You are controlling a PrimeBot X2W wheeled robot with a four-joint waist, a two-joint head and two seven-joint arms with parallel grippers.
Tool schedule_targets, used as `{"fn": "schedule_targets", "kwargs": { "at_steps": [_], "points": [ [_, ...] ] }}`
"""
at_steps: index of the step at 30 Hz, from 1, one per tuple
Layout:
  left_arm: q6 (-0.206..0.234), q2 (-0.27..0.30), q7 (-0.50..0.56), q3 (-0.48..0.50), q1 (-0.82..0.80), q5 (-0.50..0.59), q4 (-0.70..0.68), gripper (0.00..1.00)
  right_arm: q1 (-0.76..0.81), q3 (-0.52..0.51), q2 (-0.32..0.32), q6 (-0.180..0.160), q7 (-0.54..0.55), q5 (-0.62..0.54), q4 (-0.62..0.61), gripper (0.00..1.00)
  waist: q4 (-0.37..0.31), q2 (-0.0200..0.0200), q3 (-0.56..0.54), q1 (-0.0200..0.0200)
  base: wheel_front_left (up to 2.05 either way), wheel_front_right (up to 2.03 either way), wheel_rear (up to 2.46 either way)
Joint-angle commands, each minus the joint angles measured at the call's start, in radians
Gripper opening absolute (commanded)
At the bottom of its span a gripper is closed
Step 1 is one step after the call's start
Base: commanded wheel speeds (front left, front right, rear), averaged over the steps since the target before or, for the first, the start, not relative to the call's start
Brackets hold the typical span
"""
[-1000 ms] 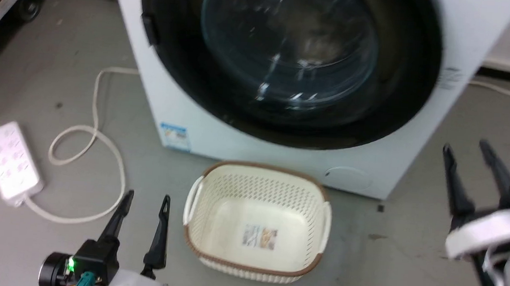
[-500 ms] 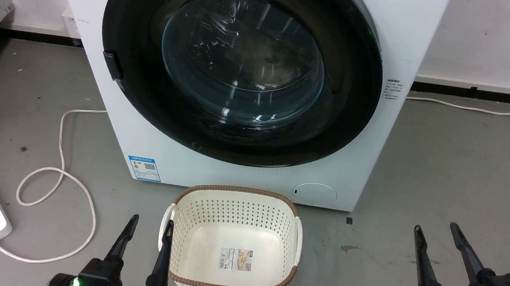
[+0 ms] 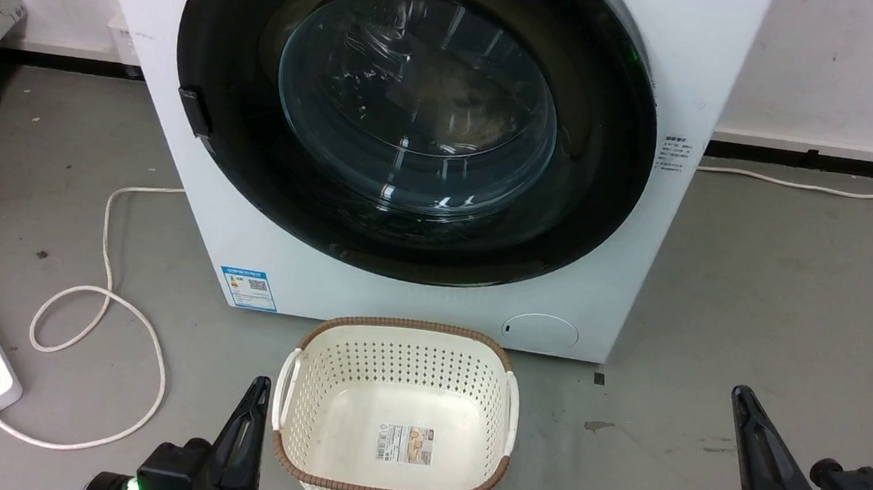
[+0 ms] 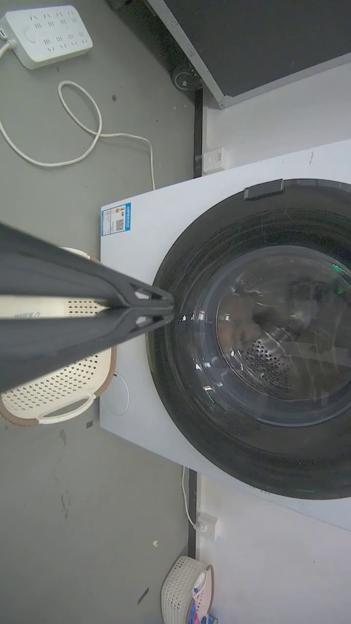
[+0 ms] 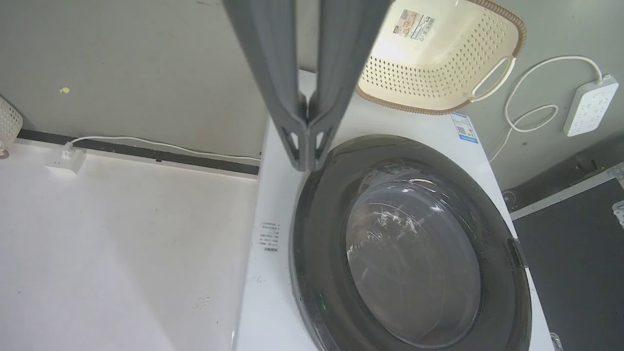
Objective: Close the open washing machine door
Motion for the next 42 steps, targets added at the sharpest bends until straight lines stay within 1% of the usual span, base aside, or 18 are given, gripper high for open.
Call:
{"fn": "schedule_targets", "kwargs": {
  "at_steps": [1,42],
  "points": [
    [0.006,0.001,0.006,0.003,-0.004,0.004,-0.005,0.0,-0.003,0.004,0.0,0.0,0.006,-0.001,-0.004,0.0,0.0,0.0,0.0,0.0,0.0,0.0,0.0],
    [0.042,-0.001,0.092,0.016,-0.026,0.029,-0.04,0.0,-0.022,0.033,0.002,0.0,0.092,-0.009,-0.028,0.0,0.0,0.0,0.002,0.0,0.0,0.0,0.0]
  ]
}}
